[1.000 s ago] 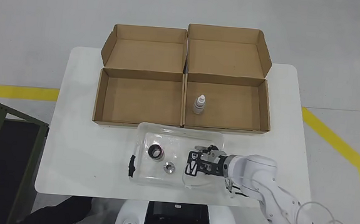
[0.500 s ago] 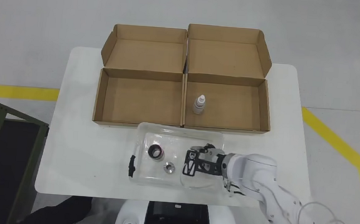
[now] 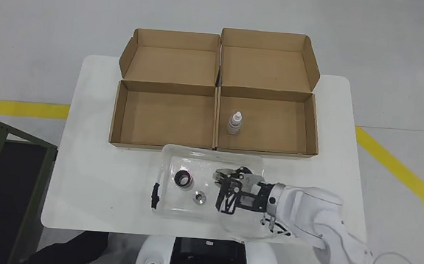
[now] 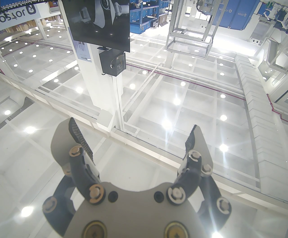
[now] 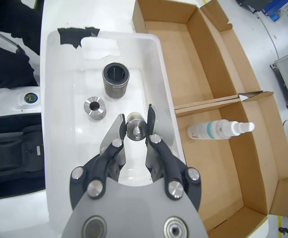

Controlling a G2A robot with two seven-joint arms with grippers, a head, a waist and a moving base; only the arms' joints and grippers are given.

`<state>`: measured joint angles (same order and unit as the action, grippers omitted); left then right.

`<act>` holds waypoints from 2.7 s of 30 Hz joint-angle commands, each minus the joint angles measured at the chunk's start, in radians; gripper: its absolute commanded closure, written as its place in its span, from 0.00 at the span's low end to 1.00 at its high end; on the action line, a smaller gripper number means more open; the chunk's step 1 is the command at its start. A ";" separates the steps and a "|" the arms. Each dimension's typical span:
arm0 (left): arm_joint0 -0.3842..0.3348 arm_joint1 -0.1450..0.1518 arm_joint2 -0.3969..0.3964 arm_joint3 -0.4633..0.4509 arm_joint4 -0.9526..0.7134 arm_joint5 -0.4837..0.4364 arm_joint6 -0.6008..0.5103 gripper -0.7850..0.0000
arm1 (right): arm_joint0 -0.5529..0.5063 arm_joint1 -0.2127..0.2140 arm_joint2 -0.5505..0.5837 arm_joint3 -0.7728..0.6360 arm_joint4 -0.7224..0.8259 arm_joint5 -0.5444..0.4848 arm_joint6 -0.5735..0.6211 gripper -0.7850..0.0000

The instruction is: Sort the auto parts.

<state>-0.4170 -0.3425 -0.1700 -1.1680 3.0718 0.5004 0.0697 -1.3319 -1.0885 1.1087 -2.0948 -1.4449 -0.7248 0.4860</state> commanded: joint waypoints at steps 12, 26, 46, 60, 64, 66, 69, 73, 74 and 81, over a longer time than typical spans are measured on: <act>0.000 0.000 0.000 0.000 0.000 0.000 0.000 0.00 | -0.014 -0.003 0.062 -0.054 0.072 0.111 -0.324 1.00; 0.000 0.000 0.000 0.000 0.000 0.000 0.000 0.00 | 0.025 -0.016 0.105 -0.072 0.223 0.193 -0.497 1.00; 0.000 0.000 0.000 0.000 0.000 0.000 0.000 0.00 | 0.073 -0.025 0.111 -0.078 0.269 0.179 -0.525 1.00; 0.000 0.000 0.000 0.000 0.000 0.000 0.000 0.00 | 0.061 -0.014 0.140 -0.004 0.210 0.097 -0.387 1.00; 0.000 0.000 0.000 0.000 0.000 0.000 0.000 0.00 | 0.093 -0.014 0.143 0.047 0.209 0.095 -0.332 1.00; 0.000 0.000 0.000 0.000 0.000 0.000 0.000 0.00 | 0.106 -0.013 0.144 0.070 0.206 0.096 -0.304 1.00; 0.000 0.000 0.000 0.000 0.000 0.000 0.000 0.00 | 0.115 -0.012 0.147 0.097 0.203 0.101 -0.263 1.00; 0.000 0.000 0.000 0.000 0.000 0.000 0.000 0.00 | 0.112 -0.010 0.166 0.125 0.205 0.111 -0.228 1.00; 0.000 0.000 0.000 0.000 0.000 0.000 0.000 0.00 | 0.111 -0.008 0.173 0.130 0.202 0.114 -0.217 1.00; 0.000 0.000 0.000 0.000 0.000 0.000 0.000 0.00 | 0.118 0.001 0.212 0.175 0.199 0.093 -0.115 1.00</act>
<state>-0.4170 -0.3425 -0.1700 -1.1680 3.0718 0.5004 0.0697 -1.2186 -1.0885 1.3185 -1.9294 -1.2507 -0.6267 0.3570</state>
